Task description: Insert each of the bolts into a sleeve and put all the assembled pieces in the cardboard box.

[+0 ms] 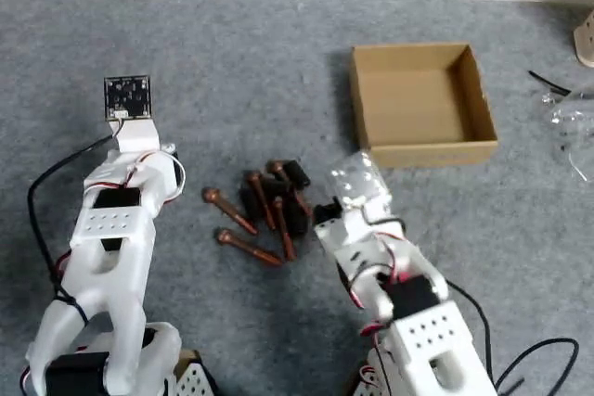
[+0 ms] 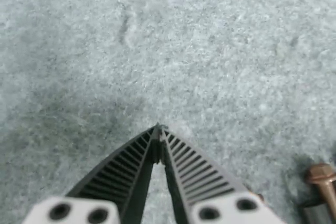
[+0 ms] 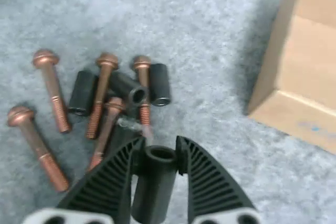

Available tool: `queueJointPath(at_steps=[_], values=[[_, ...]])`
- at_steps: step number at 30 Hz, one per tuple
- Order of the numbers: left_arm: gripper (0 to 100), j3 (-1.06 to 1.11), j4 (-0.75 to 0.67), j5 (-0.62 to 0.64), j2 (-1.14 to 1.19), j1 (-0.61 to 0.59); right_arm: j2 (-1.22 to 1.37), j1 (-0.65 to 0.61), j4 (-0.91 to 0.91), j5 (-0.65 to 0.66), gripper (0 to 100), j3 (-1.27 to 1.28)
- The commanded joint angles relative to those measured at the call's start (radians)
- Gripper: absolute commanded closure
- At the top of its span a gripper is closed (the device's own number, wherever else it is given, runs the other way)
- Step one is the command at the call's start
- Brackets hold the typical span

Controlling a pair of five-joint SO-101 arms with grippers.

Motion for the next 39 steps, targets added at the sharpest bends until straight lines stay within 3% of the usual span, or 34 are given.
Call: queueJointPath(at_steps=[1,12,20,24,26,28,32,39], values=[[99,-0.005,-0.017,0.0,-0.002,0.001,-0.153,0.099,-0.025,-0.003,99.5,0.044],[99,-0.008,-0.018,-0.002,-0.004,0.11,-0.59,0.142,0.125,-0.009,99.5,0.236],[99,0.088,-0.089,0.0,-0.004,0.332,-0.575,0.142,0.067,-0.011,99.5,0.277],[99,0.073,-0.083,0.058,-0.022,0.335,-0.578,0.142,0.067,-0.009,99.5,0.317],[99,-0.024,0.046,0.232,-0.028,0.294,-0.578,0.142,0.067,-0.009,99.5,0.315],[99,-0.189,0.299,0.373,0.001,0.277,-0.578,0.142,0.067,-0.008,99.5,0.315],[99,-0.509,0.744,0.471,0.188,0.282,-0.578,0.142,0.067,-0.008,99.5,0.317],[99,-0.788,0.959,0.483,0.555,0.292,-0.578,0.142,0.025,-0.005,99.5,0.323]])
